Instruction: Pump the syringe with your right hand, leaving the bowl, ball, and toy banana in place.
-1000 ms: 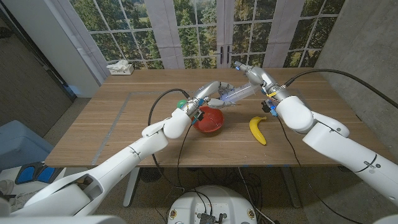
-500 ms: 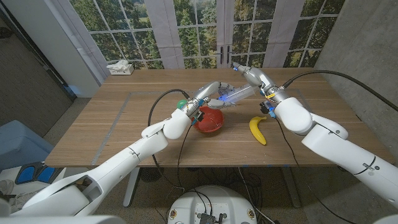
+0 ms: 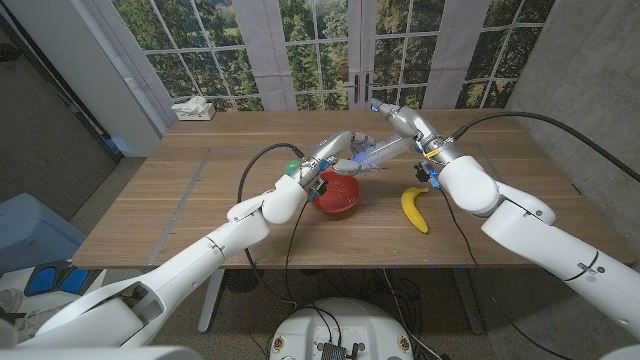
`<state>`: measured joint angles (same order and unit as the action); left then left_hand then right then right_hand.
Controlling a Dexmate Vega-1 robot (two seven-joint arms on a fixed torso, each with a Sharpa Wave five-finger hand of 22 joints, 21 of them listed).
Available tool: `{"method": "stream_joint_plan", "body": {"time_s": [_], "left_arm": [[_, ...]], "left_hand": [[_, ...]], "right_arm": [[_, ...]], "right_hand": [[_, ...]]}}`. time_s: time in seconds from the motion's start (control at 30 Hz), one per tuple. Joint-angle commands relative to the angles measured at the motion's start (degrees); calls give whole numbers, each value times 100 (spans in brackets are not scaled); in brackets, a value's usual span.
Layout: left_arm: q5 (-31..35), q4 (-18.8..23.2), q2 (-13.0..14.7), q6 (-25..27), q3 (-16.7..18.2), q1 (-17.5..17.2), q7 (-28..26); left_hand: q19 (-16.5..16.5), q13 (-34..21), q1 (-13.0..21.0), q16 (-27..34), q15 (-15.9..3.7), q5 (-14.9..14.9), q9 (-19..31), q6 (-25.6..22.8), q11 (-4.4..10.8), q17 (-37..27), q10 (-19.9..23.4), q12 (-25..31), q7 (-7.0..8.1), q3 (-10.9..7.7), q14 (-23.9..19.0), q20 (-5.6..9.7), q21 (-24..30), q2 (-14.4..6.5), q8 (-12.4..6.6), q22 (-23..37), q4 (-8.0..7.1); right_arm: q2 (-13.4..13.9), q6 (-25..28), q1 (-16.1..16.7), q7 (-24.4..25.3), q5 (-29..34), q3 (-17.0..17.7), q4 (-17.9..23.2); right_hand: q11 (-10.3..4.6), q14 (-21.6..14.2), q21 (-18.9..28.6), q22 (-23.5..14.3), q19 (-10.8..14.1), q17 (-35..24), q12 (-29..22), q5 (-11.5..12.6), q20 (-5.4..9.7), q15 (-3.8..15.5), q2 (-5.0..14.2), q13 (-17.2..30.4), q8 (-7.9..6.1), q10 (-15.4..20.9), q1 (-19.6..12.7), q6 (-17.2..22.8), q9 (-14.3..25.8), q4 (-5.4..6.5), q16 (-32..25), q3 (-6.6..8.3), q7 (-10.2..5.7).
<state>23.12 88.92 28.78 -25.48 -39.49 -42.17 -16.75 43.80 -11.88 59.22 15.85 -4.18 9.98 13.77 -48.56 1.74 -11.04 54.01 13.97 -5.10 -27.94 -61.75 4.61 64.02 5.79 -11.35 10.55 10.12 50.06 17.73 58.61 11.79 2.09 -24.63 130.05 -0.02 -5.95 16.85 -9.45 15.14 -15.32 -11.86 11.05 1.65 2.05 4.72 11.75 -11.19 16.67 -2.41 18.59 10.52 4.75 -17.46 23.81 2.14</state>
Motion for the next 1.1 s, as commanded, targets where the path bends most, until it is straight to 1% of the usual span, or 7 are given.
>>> {"method": "stream_joint_plan", "body": {"time_s": [0.03,0.33,0.57,0.73,0.77,1.0,1.1], "left_arm": [[-2,-33,2,-26,-3,27,5],[13,-55,-4,-35,-13,48,13],[42,-47,-2,-16,-17,59,10],[57,-19,9,50,-24,76,54],[78,7,18,93,-27,84,78],[100,51,33,209,-33,106,121],[102,67,40,258,-39,119,146]], "left_hand": [[-44,-13,1052,-6,-972,22,20,-843,885,-24,868,-20,492,-46,-718,586,48,-1076,-30,16,4],[-61,-15,1054,-14,-972,22,23,-843,881,-26,869,-31,484,-44,-727,583,72,-1075,-25,14,4],[-74,-17,1056,-20,-973,22,25,-844,872,-27,845,-49,490,-42,-730,581,88,-1070,-24,12,6],[-82,-19,1060,-27,-973,24,26,-837,875,-27,840,-55,500,-43,-729,581,100,-1069,-20,10,7],[-84,-19,1061,-29,-973,24,27,-835,877,-27,847,-54,497,-43,-728,580,102,-1069,-19,10,7],[-98,-21,1063,-38,-972,26,30,-843,882,-27,844,-61,492,-47,-725,576,115,-1076,-20,7,4],[-104,-22,1064,-41,-972,27,31,-829,877,-27,847,-62,494,-48,-725,575,122,-1077,-14,7,4]], "right_arm": [[-40,82,-11,-12,104,-48,9],[-37,127,89,72,83,63,63],[-56,-88,140,161,38,181,-39],[-118,-457,178,197,-107,294,-189],[-169,-670,212,246,-179,347,-274],[-434,-1475,362,341,-672,638,-657],[-501,-1660,404,345,-833,739,-767]], "right_hand": [[-3,-71,-22,-29,55,-10,5,28,28,104,389,-4,-1,-15,22,6,16,19,21,45,-33],[3,-72,-45,-30,62,-12,5,24,14,89,364,-4,-3,-19,10,4,16,14,27,39,-31],[-15,-75,-73,-30,61,-9,25,21,-41,74,341,-4,-1,-72,-14,-5,16,-5,35,37,-88],[-3,-35,-106,-32,56,-13,41,13,-79,99,314,-4,-13,-126,-13,22,17,-7,58,21,-156],[2,-13,-114,-32,53,-15,45,12,-82,112,310,-4,-14,-140,-7,26,17,-2,67,16,-164],[-26,37,-170,-33,-14,-17,56,11,-71,142,310,-5,-22,-189,-21,50,17,-11,93,13,-191],[-28,43,-183,-33,-28,-13,59,13,-73,142,313,-6,-21,-202,-39,52,17,-24,99,19,-191]]}}
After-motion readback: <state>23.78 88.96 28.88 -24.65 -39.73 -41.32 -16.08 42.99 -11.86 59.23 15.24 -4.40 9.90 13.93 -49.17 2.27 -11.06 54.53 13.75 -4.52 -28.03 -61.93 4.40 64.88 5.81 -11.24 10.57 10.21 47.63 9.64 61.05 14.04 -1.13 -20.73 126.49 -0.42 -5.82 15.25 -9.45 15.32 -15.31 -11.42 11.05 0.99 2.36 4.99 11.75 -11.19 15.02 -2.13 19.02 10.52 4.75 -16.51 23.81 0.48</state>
